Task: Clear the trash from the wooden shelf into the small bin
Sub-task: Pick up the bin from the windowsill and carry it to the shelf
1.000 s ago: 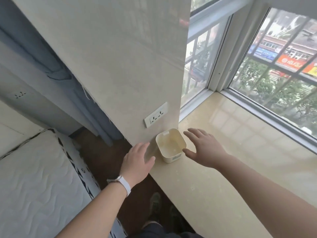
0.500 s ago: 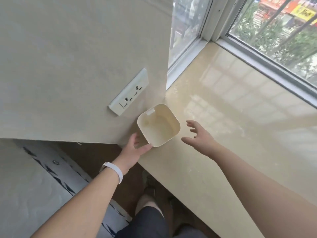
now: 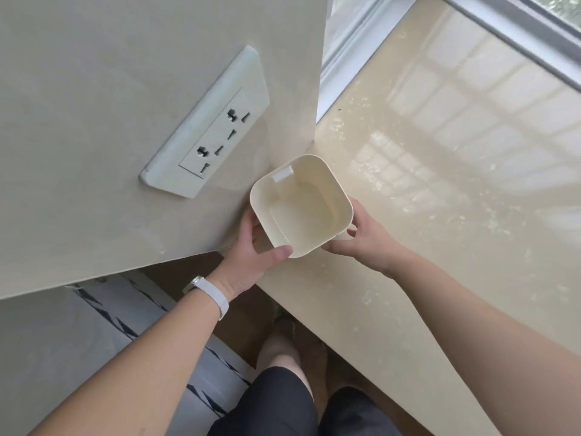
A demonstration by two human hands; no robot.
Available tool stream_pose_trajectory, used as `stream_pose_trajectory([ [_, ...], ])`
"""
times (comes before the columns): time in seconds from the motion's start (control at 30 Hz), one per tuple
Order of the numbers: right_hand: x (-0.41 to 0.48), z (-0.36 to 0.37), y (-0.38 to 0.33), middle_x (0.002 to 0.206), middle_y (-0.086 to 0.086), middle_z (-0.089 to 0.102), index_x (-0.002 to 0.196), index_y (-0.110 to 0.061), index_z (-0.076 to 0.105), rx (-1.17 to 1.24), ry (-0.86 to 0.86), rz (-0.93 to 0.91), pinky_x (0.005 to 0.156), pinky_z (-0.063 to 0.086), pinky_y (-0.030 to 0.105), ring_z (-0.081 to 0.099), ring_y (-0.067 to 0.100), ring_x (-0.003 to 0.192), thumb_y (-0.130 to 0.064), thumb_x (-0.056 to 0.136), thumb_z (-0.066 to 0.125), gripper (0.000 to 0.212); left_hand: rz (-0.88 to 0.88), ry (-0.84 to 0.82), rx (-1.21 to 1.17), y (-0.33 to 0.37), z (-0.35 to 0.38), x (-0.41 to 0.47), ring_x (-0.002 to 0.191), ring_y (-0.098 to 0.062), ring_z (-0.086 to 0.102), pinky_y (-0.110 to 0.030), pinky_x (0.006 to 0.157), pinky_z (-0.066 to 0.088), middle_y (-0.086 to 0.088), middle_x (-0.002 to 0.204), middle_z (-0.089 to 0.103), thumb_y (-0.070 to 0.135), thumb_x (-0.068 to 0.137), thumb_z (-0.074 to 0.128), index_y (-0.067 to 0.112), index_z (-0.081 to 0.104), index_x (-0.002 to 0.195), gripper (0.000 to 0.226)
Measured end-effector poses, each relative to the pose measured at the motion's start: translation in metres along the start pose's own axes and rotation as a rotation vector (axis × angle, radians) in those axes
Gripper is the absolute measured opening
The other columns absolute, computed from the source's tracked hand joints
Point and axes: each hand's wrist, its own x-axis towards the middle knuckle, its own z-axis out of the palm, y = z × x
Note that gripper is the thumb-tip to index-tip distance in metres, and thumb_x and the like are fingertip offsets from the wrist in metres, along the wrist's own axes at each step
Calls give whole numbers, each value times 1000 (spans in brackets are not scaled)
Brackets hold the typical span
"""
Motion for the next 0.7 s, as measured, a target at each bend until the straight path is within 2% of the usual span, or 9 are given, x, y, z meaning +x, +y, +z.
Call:
stream_pose_trajectory([
  [0.1,-3,-1,-1,132,-36,46,131,-57,36,2,-1,-14,105,34,35,40,-12,125,-31,70,83,81,24,-5,100,3,-1,-1,140,-15,34,-50,114,30,9,150,37,40,65,87,33,19,150,109],
  [0.17,-9,-4,-4,133,-37,44,131,-58,36,4,-2,-20,107,33,38,39,-13,125,-31,71,83,81,43,-23,132,9,-1,-2,140,-13,33,-47,115,29,9,149,37,38,62,89,30,18,150,113],
  [0.27,-24,-11,-14,130,-40,45,136,-50,38,12,19,-30,110,32,43,39,-10,127,-31,73,84,81,63,-31,169,22,2,-6,140,-7,32,-41,116,29,9,149,36,36,59,91,28,17,150,117],
  [0.4,-56,-27,-36,126,-43,46,137,-47,40,31,78,-68,110,33,43,40,-11,126,-37,71,82,79,99,-3,198,52,9,-14,139,-1,30,-36,116,27,12,149,35,47,53,92,27,24,147,118],
  [0.53,-93,-45,-59,135,-28,50,134,-50,43,78,137,-123,110,34,46,42,2,131,-42,71,81,73,175,-5,196,92,20,-25,136,4,32,-32,113,29,21,144,38,51,51,91,41,30,136,105],
  [0.6,-112,-53,-70,136,-20,52,133,-47,45,116,170,-148,109,37,48,43,10,132,-42,73,80,70,212,-12,188,111,27,-31,134,3,35,-35,113,30,22,142,38,56,48,89,41,31,132,104],
  [0.7,-143,-59,-86,133,-16,55,132,-41,49,195,234,-199,101,46,41,49,8,127,-34,77,78,62,283,-43,186,140,38,-41,132,0,39,-37,114,29,21,141,39,50,51,88,42,31,133,101],
])
